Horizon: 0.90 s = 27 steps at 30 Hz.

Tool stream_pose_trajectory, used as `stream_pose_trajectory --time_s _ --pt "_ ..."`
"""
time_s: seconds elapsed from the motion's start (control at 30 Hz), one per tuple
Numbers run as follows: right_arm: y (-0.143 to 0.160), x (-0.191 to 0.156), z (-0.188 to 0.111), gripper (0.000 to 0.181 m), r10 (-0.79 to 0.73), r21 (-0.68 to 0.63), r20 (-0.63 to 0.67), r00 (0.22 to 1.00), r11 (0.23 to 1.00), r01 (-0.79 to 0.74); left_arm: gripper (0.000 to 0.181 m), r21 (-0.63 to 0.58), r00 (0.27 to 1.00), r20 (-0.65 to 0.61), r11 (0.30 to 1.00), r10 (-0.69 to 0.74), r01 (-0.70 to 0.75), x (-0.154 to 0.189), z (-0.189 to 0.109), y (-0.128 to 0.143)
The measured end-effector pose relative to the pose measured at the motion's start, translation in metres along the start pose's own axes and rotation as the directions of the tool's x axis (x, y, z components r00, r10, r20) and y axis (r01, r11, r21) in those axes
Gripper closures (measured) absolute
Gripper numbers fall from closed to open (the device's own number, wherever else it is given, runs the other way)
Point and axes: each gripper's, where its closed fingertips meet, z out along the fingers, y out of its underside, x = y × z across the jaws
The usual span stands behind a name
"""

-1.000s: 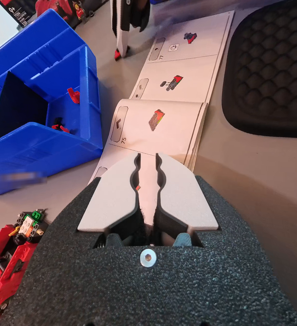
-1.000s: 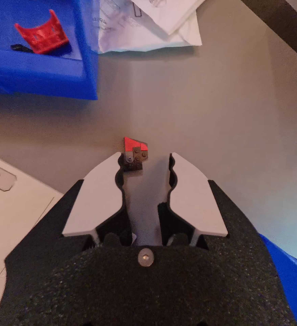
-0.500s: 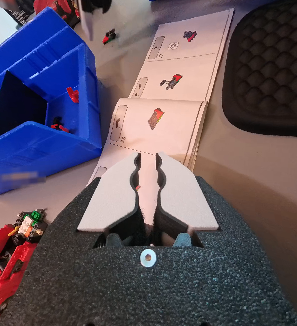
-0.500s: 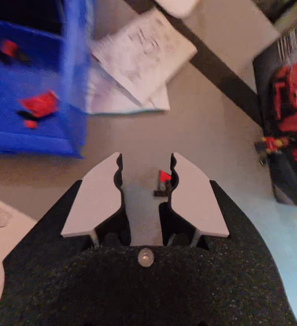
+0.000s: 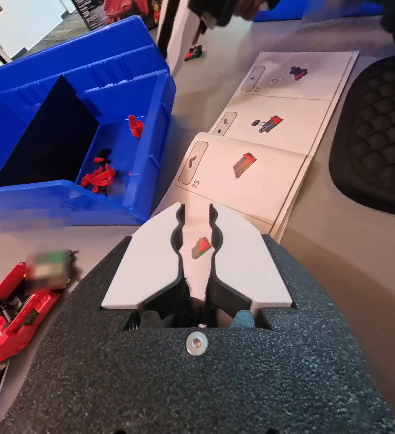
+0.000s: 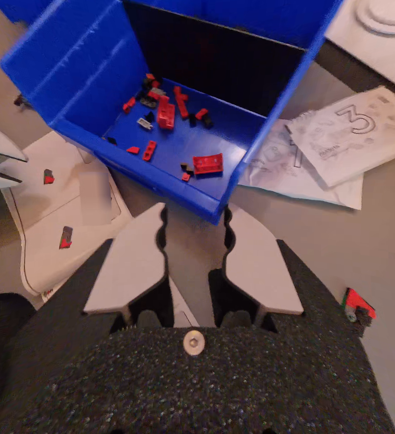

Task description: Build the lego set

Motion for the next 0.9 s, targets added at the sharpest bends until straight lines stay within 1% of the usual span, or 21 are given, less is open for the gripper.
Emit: stream_pose_trajectory --time_s 0.03,0.07,0.13,0.2,0.27,0.3,0.37,0.4,0.43,0.47,0.5,0.53,0.57,0.63,0.67,0.7,0.73,0.8,0.83,0.9 --pt "-0.002 -0.007 0.008 0.125 -0.025 -0.004 -0.006 1.000 1.000 0.025 0.161 -0.004 1.000 0.014 1.000 -0.002 0.002 -0.003 -0.002 0.000" --pt "-0.003 -0.013 0.012 0.130 -0.073 -0.016 -0.014 0.997 0.997 0.073 0.161 -0.007 1.000 0.025 1.000 -0.006 0.006 -0.005 -0.005 0.000" --pt "-0.012 -0.030 0.014 0.133 -0.131 0.020 0.030 0.991 0.991 0.130 0.161 -0.010 0.999 0.042 1.000 -0.016 0.016 -0.011 -0.012 -0.001" --pt "-0.025 -0.034 0.004 0.136 -0.096 0.091 0.014 0.995 0.991 0.095 0.161 0.003 0.998 0.058 1.000 -0.026 0.026 -0.018 -0.022 -0.003" --pt "-0.033 -0.033 -0.010 0.140 -0.027 0.152 -0.015 1.000 0.988 0.029 0.161 0.021 0.996 0.068 0.999 -0.050 0.049 -0.026 -0.030 -0.005" --pt "-0.035 -0.038 -0.017 0.141 -0.007 0.188 0.004 1.000 0.982 0.006 0.161 0.034 0.995 0.068 0.997 -0.066 0.064 -0.029 -0.033 -0.006" --pt "-0.036 -0.066 -0.030 0.166 -0.042 0.290 0.118 0.992 0.957 0.006 0.162 0.083 0.995 0.029 0.992 -0.093 0.090 -0.030 -0.035 -0.010" --pt "-0.031 -0.081 -0.033 0.175 -0.075 0.322 0.182 0.980 0.947 0.013 0.163 0.117 0.995 -0.022 0.988 -0.096 0.098 -0.025 -0.035 -0.015" --pt "-0.018 -0.093 -0.032 0.181 -0.102 0.312 0.236 0.966 0.950 0.024 0.164 0.143 0.992 -0.084 0.984 -0.096 0.107 -0.016 -0.034 -0.019" --pt "-0.001 -0.100 -0.028 0.181 -0.111 0.266 0.262 0.959 0.963 0.039 0.164 0.147 0.985 -0.147 0.982 -0.094 0.116 -0.006 -0.032 -0.021" --pt "0.016 -0.097 -0.019 0.181 -0.099 0.205 0.234 0.967 0.977 0.051 0.164 0.134 0.978 -0.191 0.984 -0.088 0.115 0.003 -0.029 -0.022" --pt "0.030 -0.091 -0.010 0.181 -0.086 0.147 0.188 0.978 0.987 0.059 0.163 0.121 0.975 -0.209 0.988 -0.073 0.099 0.009 -0.024 -0.021" --pt "0.040 -0.092 -0.003 0.181 -0.095 0.105 0.187 0.978 0.992 0.076 0.162 0.114 0.976 -0.212 0.991 -0.047 0.073 0.014 -0.019 -0.020" --pt "0.049 -0.102 0.009 0.181 -0.133 0.090 0.234 0.963 0.989 0.114 0.161 0.114 0.976 -0.217 0.993 0.006 0.019 0.023 -0.008 -0.017" --pt "0.054 -0.104 0.016 0.181 -0.126 0.068 0.248 0.961 0.991 0.113 0.161 0.110 0.972 -0.235 0.994 0.028 -0.002 0.029 -0.003 -0.016" --pt "0.062 -0.105 0.021 0.181 -0.090 0.019 0.271 0.958 0.996 0.088 0.160 0.105 0.965 -0.258 0.994 0.051 -0.025 0.037 -0.001 -0.015" --pt "0.059 -0.108 0.021 0.181 -0.038 0.020 0.320 0.947 0.999 0.034 0.159 0.107 0.959 -0.271 0.993 0.081 -0.053 0.044 0.001 -0.015" --pt "0.062 -0.114 0.022 0.181 0.028 -0.022 0.403 0.915 1.000 -0.021 0.158 0.144 0.953 -0.257 0.982 0.160 -0.126 0.054 0.005 -0.021" --pt "0.062 -0.117 0.022 0.181 0.030 -0.032 0.429 0.903 0.999 -0.018 0.157 0.161 0.949 -0.242 0.973 0.204 -0.168 0.058 0.009 -0.025" --pt "0.061 -0.121 0.025 0.181 -0.023 -0.026 0.433 0.901 0.999 0.038 0.158 0.158 0.937 -0.214 0.956 0.277 -0.247 0.065 0.021 -0.036"
